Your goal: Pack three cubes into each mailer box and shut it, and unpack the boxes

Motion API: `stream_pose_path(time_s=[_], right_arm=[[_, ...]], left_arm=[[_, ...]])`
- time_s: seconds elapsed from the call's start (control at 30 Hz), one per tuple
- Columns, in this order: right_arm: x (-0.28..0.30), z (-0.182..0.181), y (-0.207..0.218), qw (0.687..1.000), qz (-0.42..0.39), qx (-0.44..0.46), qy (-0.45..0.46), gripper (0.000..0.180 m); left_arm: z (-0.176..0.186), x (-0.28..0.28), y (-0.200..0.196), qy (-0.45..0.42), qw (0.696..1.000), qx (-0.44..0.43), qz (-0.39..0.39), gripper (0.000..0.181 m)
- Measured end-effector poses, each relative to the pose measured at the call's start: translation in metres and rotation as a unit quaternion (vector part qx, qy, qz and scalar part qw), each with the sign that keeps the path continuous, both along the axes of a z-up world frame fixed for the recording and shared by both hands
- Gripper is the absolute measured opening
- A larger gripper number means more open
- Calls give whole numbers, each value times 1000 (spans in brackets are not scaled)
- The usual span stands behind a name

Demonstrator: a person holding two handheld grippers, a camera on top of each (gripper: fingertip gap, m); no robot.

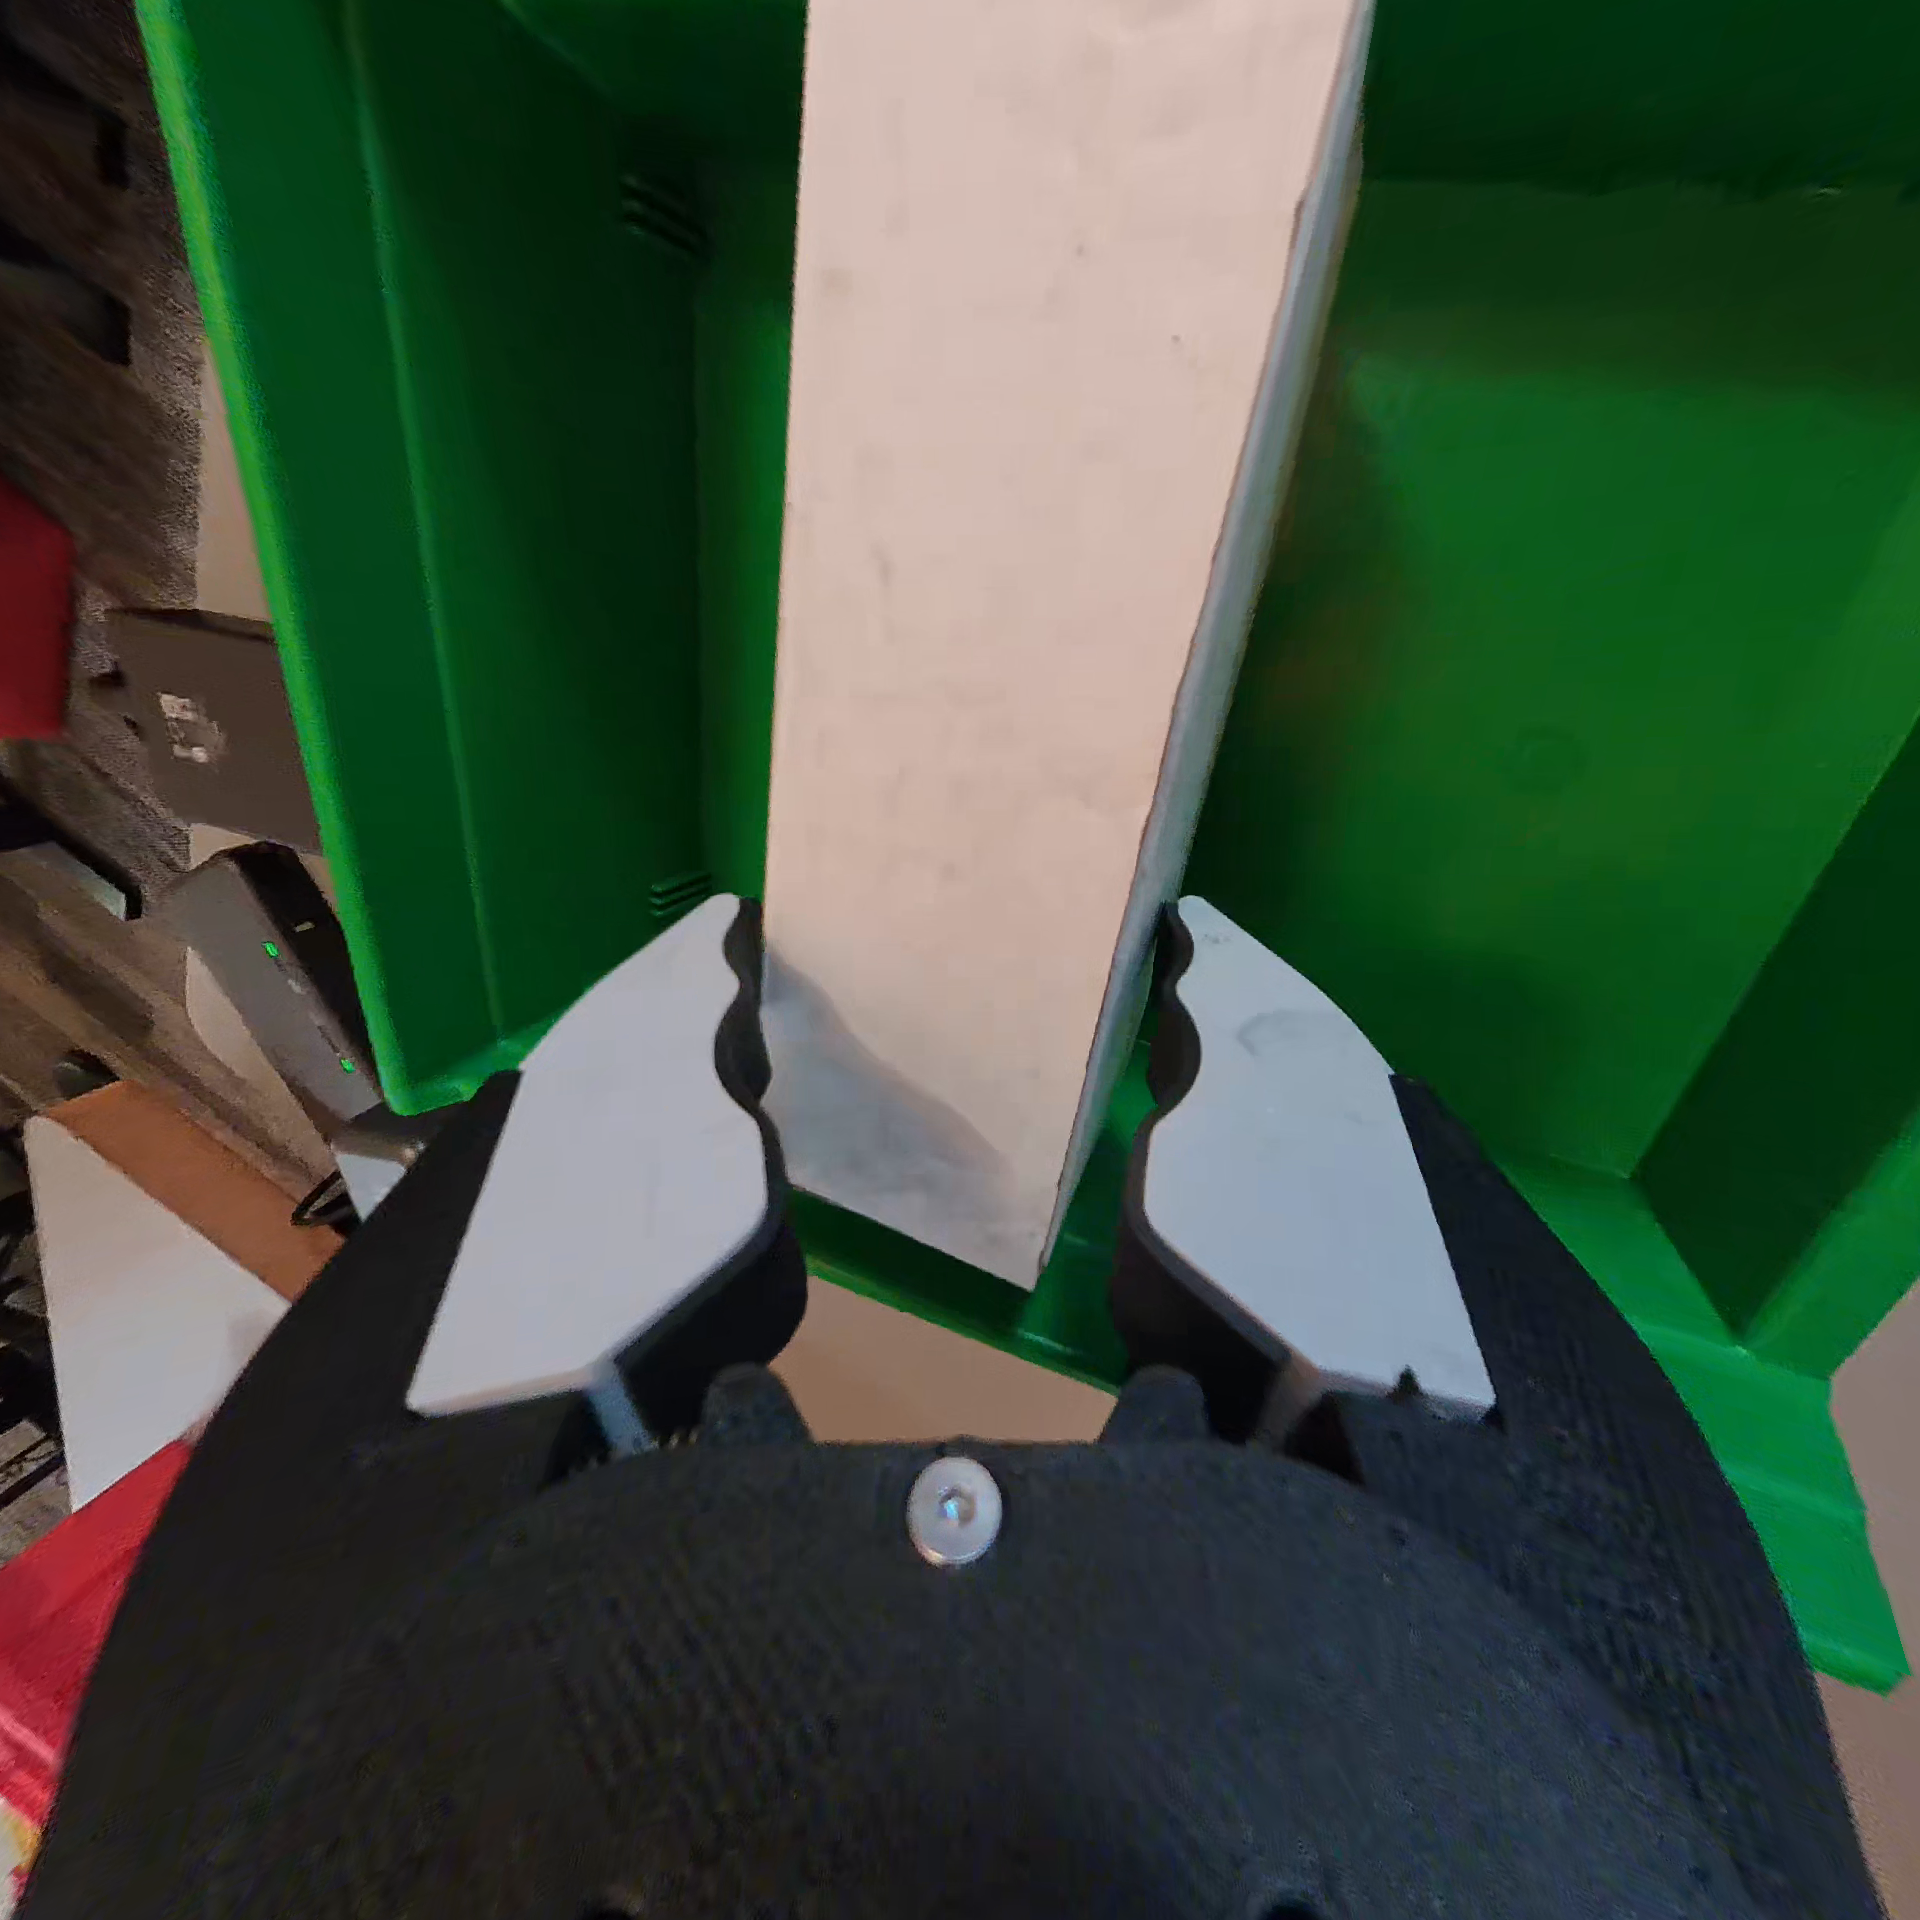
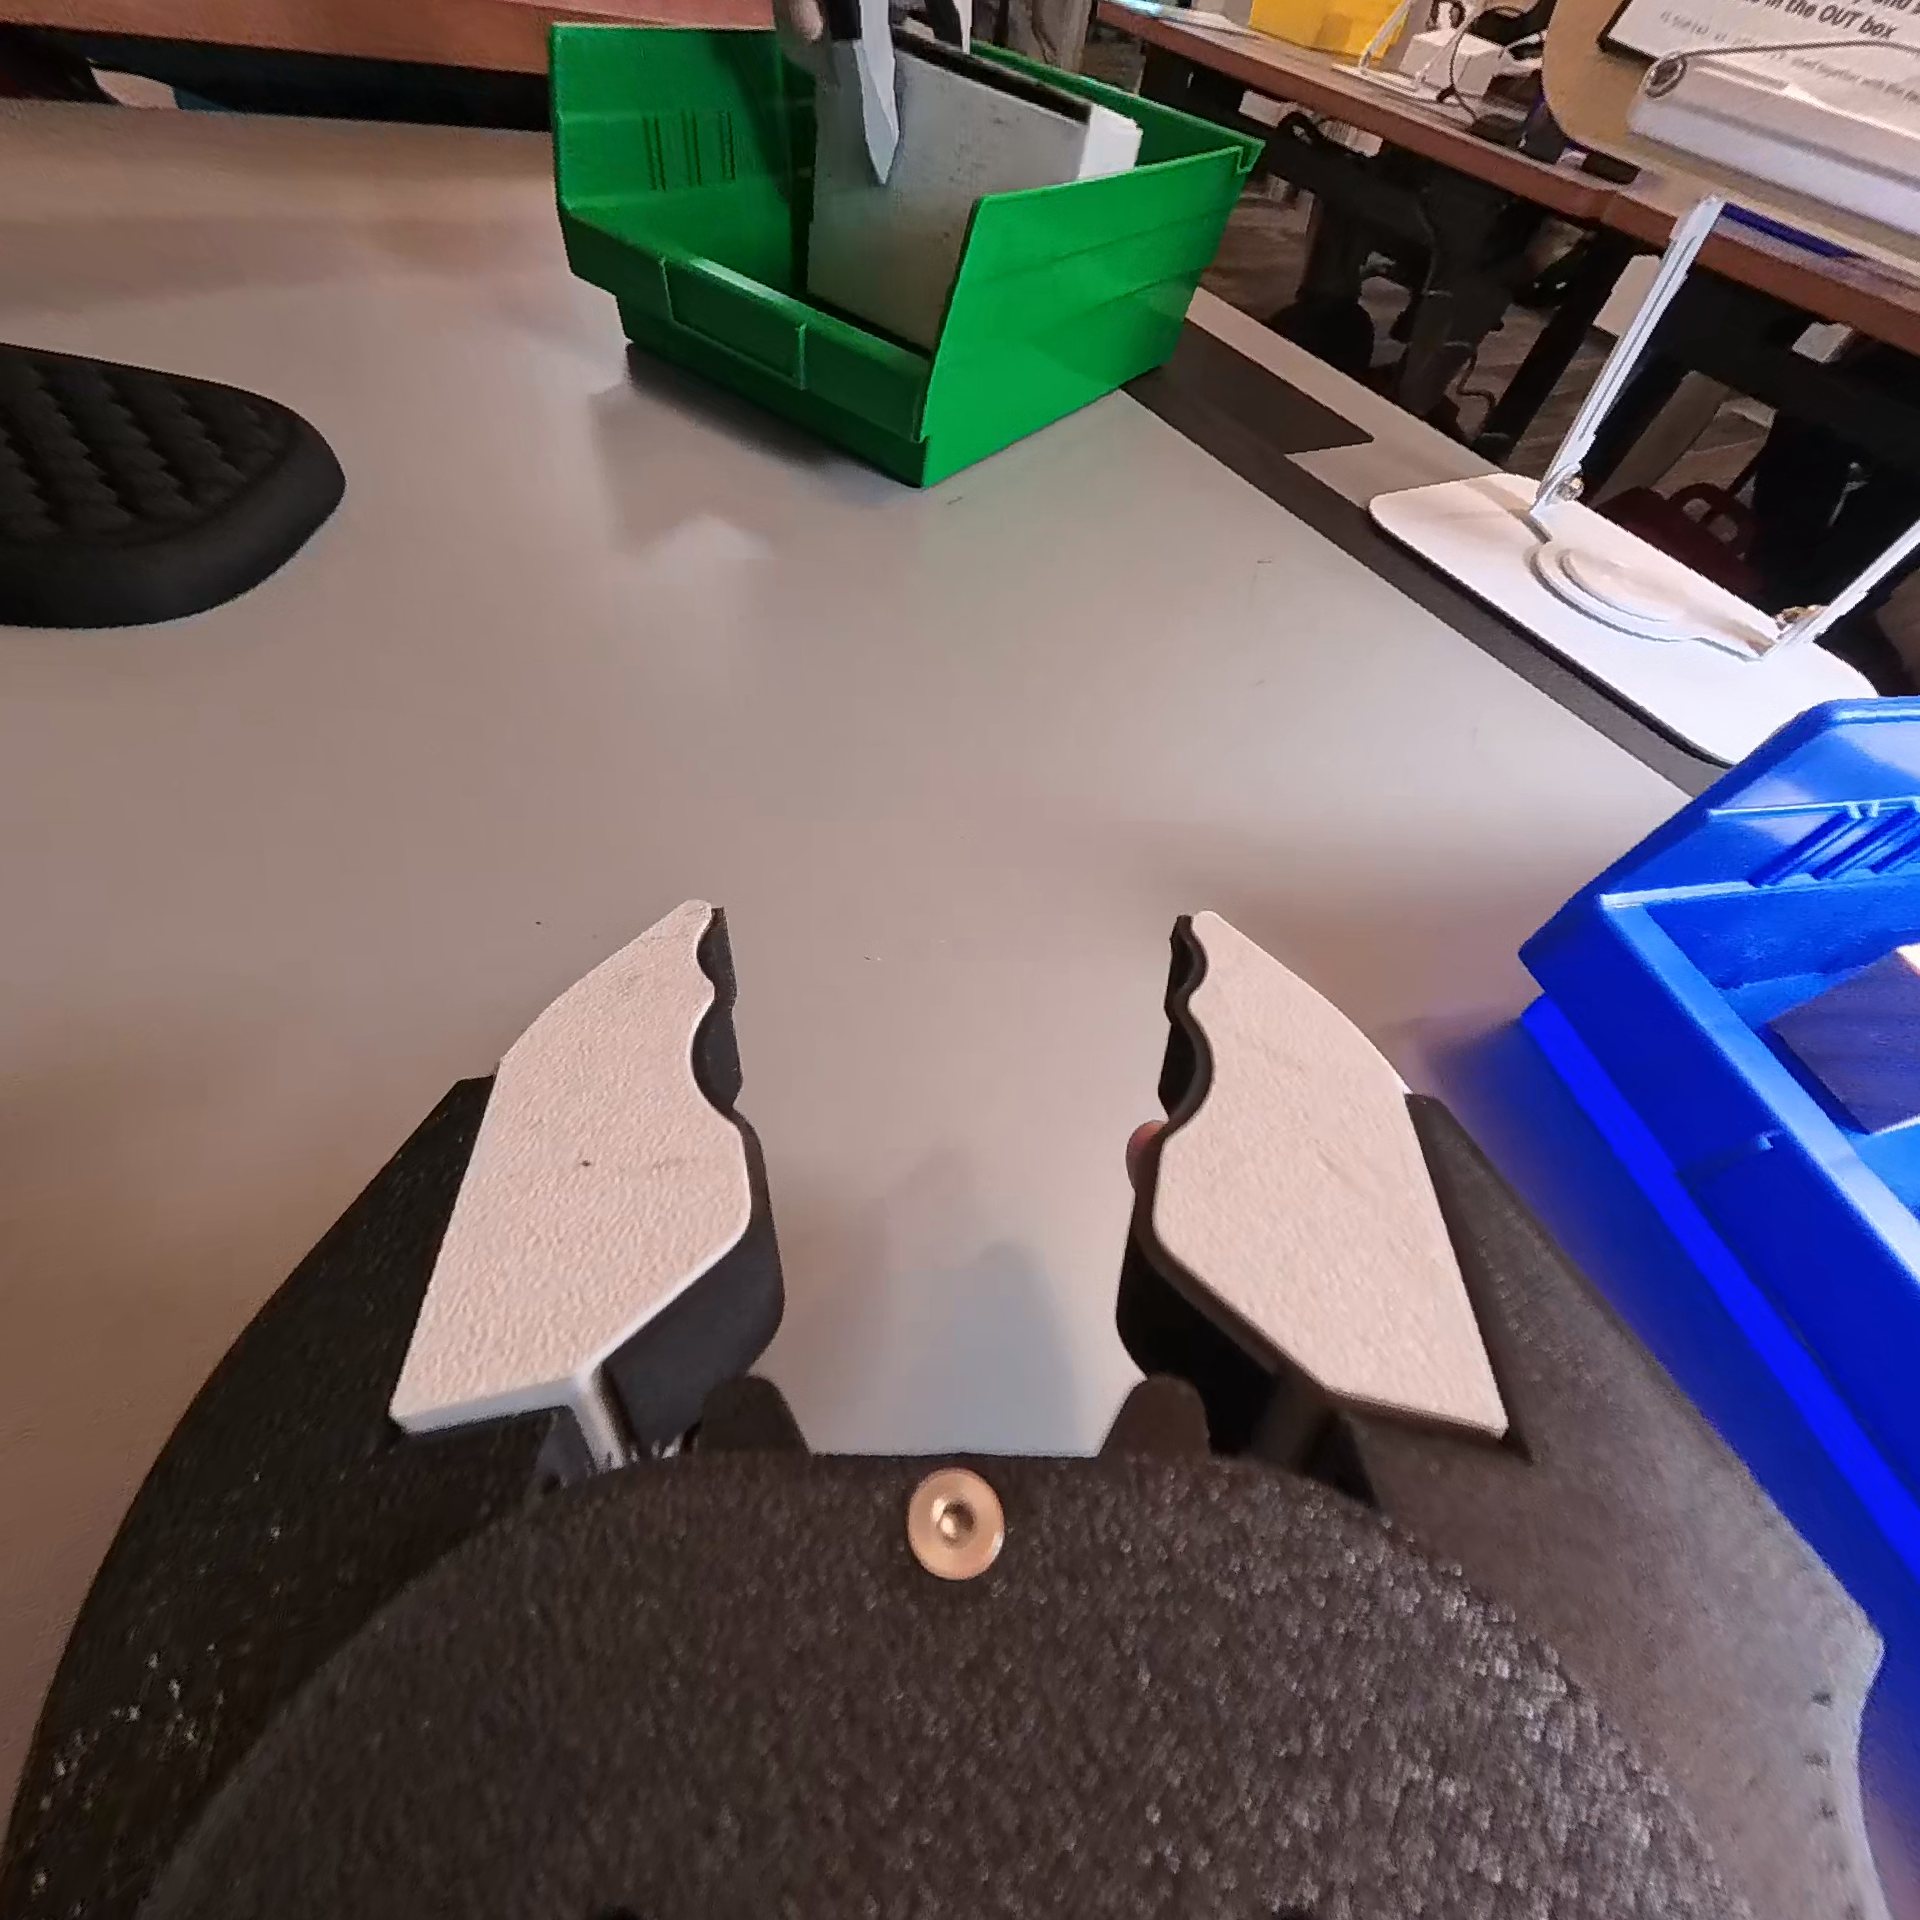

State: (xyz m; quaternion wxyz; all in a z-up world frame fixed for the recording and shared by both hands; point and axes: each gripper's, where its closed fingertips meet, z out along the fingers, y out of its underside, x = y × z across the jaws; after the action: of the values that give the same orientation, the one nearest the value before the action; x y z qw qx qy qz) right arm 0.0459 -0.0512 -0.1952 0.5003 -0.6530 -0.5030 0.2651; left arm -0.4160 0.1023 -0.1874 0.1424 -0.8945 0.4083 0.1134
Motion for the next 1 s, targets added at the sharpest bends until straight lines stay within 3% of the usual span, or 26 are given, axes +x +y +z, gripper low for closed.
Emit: stream_pose_path(time_s=[0.1, 0.3, 0.53, 0.67, 0.83, 1.0], right_arm=[[0, 0, 0, 1000, 1, 0, -1, 80], [-3, 0, -2, 1000, 5, 3, -3, 80], [-10, 15, -1, 1000, 2, 31, 1, 81], [-19, 43, 4, 999, -3, 48, 16, 82], [-35, 68, -4, 998, 28, 31, 46, 85], [-41, 49, -18, 995, 87, -29, 37, 90]], left_arm=[[16, 5, -1, 12, 999, 34, -15, 70], [84, 31, -16, 35, 990, 121, -62, 68], [138, 119, -64, -9, 973, 178, -144, 67], [124, 194, -99, -58, 964, 167, -200, 68], [76, 290, -143, -162, 944, 119, -263, 68], [24, 356, -181, -228, 917, 75, -318, 67]])
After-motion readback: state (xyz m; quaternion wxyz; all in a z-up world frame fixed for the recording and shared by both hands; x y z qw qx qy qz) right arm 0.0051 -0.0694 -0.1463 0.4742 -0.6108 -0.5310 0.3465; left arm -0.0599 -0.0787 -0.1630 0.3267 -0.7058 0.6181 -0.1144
